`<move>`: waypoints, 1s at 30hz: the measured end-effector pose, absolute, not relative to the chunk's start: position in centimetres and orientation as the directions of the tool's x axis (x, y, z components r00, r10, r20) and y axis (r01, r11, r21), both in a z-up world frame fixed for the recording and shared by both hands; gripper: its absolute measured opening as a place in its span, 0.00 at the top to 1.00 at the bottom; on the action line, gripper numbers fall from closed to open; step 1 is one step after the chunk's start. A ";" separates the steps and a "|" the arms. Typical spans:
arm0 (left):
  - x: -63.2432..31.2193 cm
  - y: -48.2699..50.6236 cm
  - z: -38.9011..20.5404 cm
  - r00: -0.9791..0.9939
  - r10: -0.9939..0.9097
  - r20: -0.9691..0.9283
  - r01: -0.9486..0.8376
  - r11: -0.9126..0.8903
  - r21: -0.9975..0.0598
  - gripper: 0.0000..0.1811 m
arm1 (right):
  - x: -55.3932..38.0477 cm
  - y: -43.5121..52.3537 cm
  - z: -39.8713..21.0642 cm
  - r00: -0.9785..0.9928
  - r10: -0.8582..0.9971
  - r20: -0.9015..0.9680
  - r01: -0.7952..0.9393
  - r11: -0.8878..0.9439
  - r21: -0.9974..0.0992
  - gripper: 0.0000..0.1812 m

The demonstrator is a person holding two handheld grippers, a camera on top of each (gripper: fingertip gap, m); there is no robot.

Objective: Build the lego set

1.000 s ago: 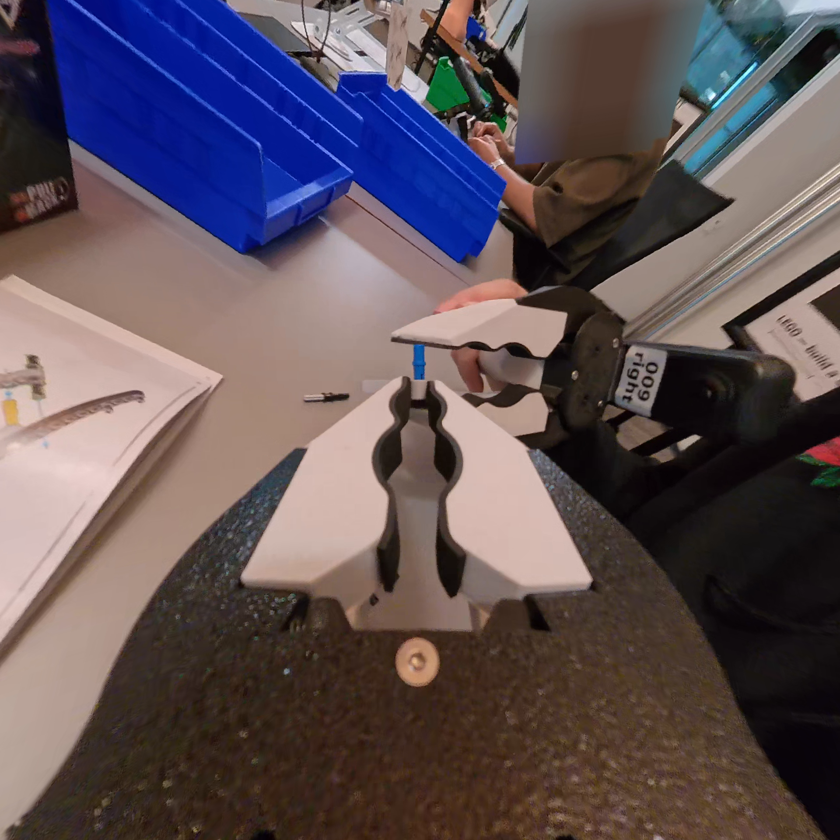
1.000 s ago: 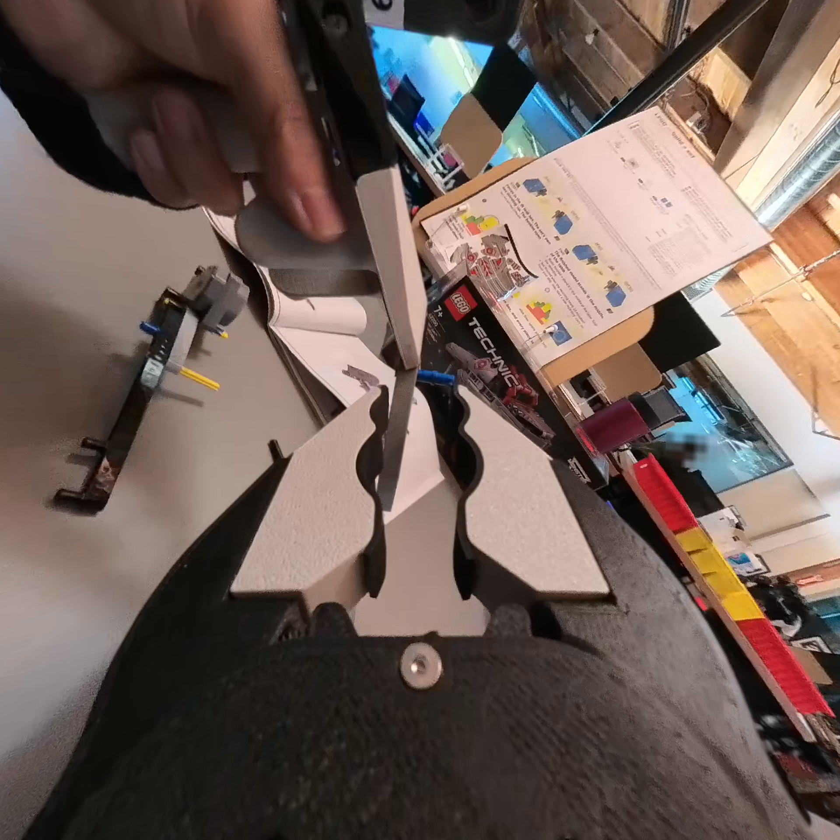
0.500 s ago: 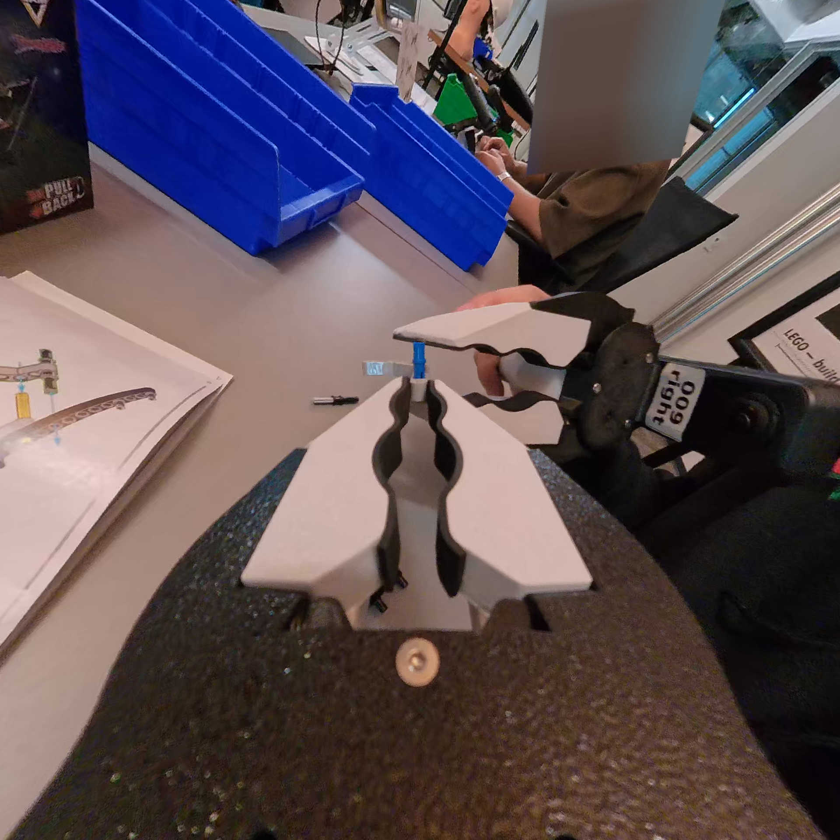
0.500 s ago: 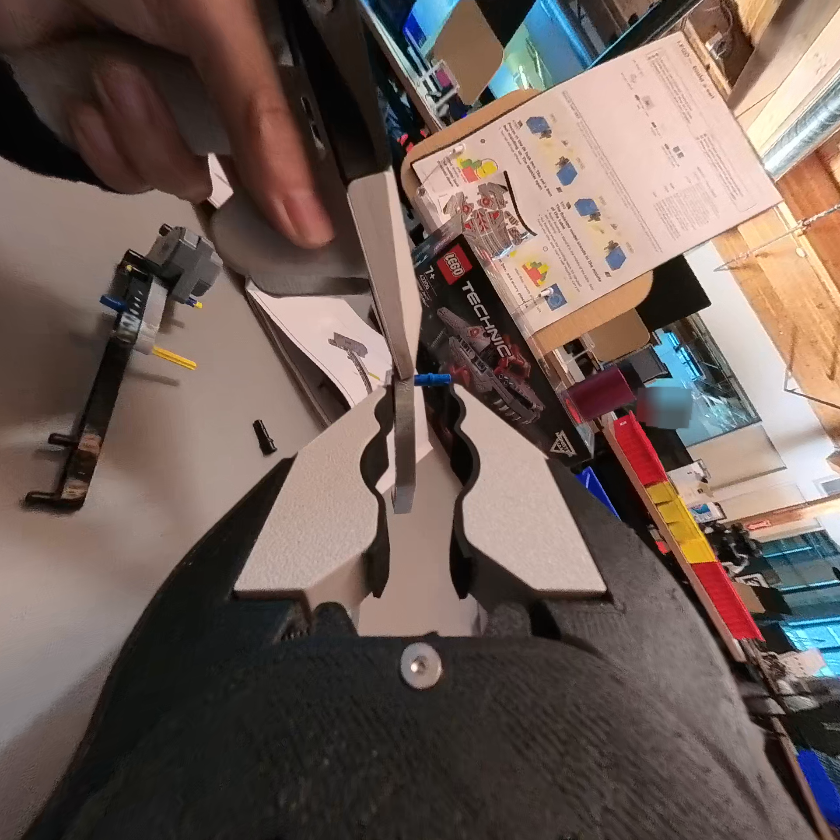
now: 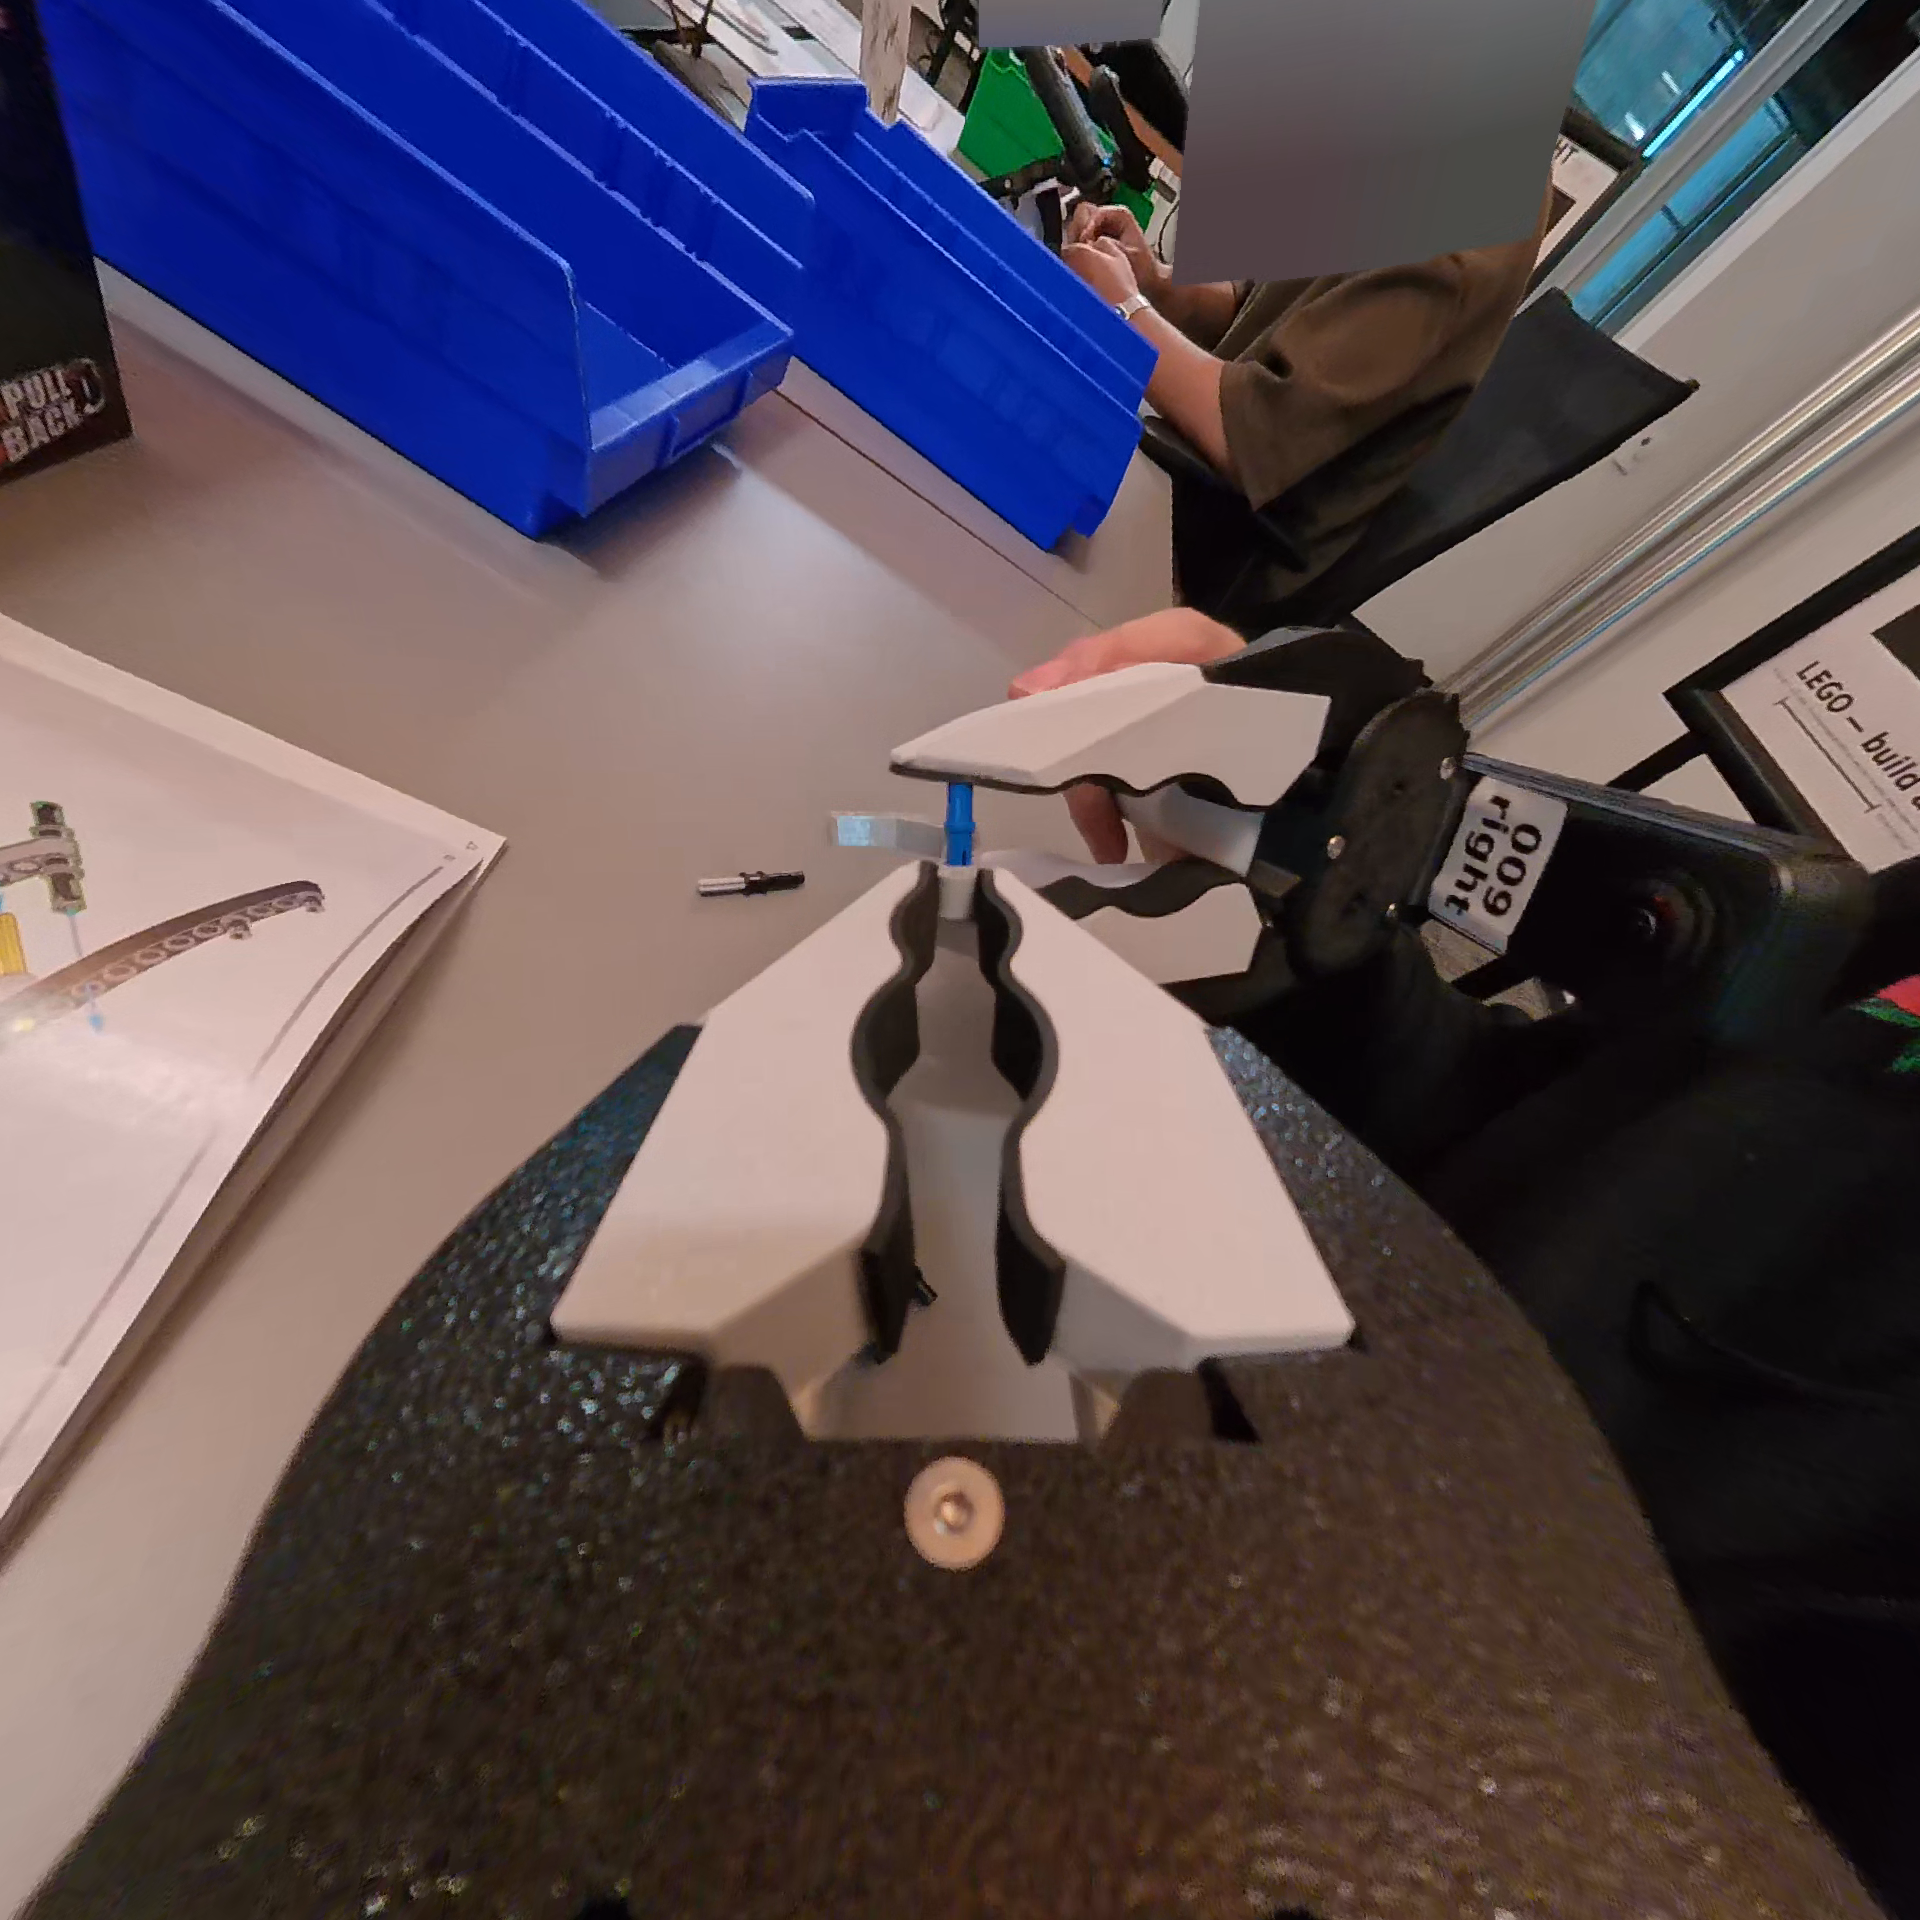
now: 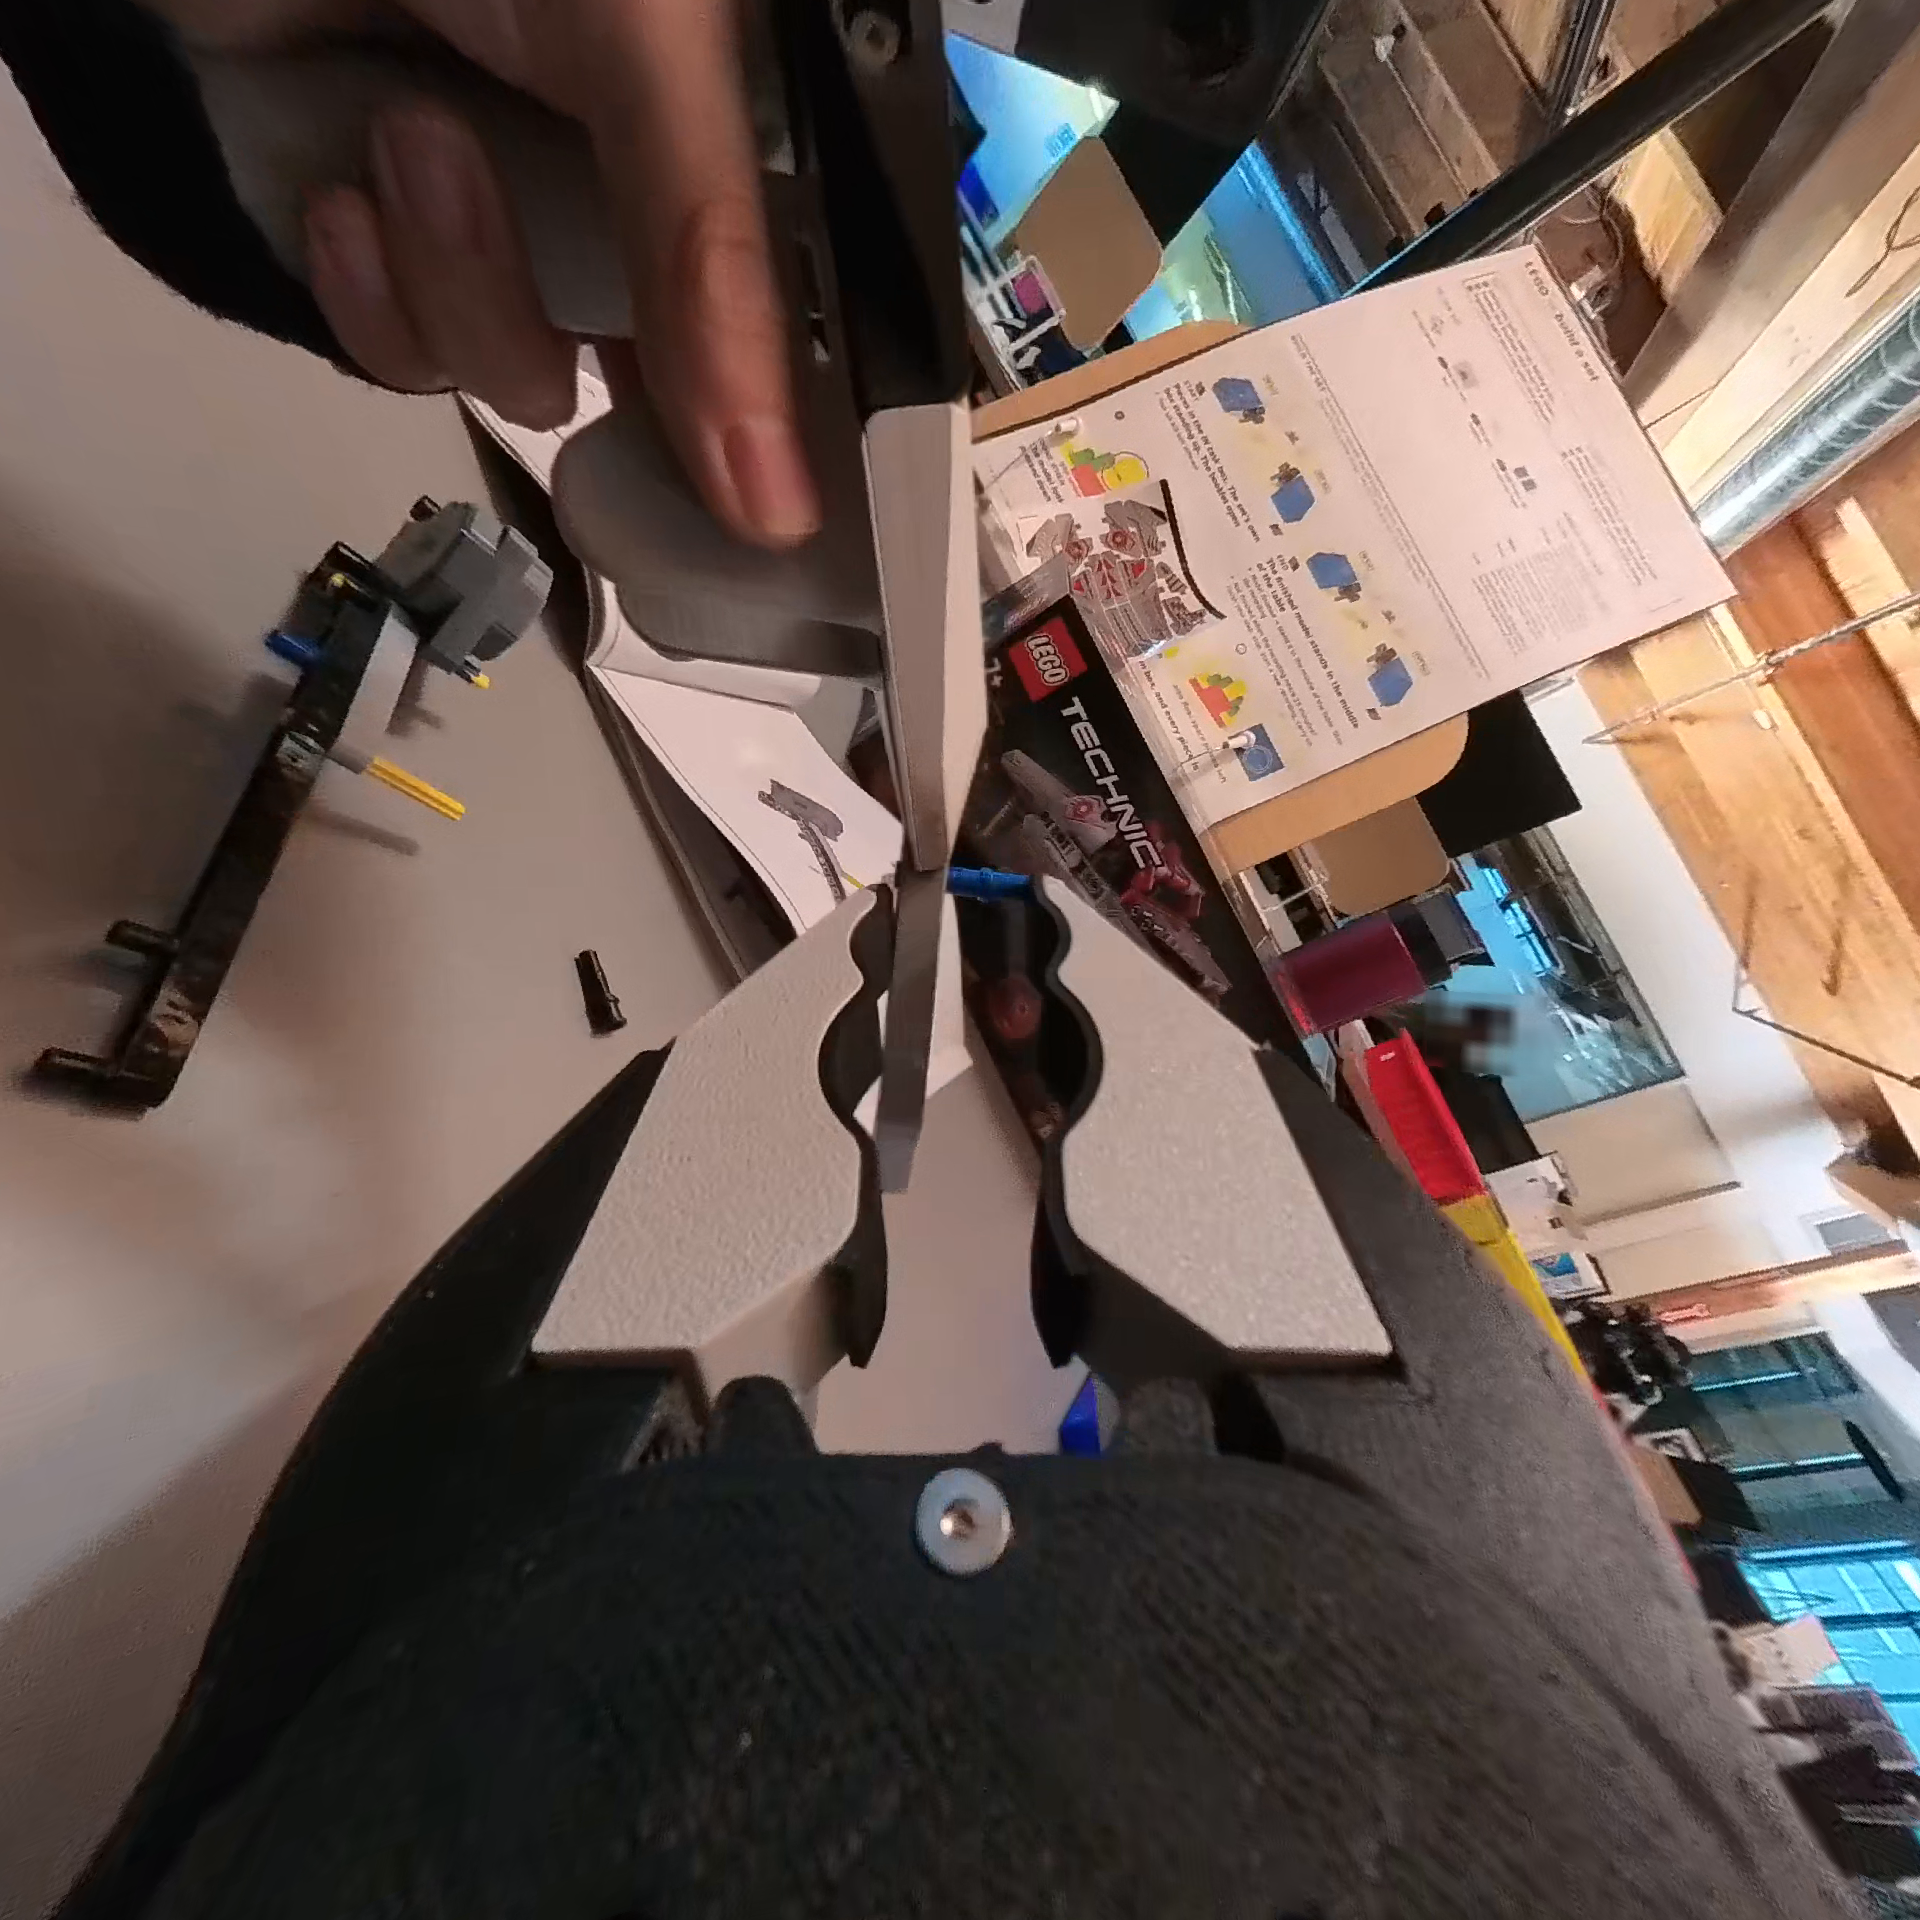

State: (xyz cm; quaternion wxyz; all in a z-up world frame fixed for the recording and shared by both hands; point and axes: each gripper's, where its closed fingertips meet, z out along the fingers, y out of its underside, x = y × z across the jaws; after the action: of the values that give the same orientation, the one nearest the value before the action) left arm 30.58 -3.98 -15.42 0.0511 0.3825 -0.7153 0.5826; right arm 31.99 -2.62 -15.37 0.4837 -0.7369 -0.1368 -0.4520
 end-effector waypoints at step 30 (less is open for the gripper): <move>28.7 -5.0 -17.0 -0.855 -0.407 0.321 -0.473 0.358 -0.806 0.97 | 29.8 -5.5 -18.4 0.964 -0.058 0.261 0.231 -0.311 -0.922 0.83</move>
State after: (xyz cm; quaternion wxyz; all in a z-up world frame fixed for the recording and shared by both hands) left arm 28.69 -4.98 -16.98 0.0327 0.2672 -0.8232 0.4999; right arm 29.81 -5.45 -18.39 0.5843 -0.8003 -0.0539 -0.1234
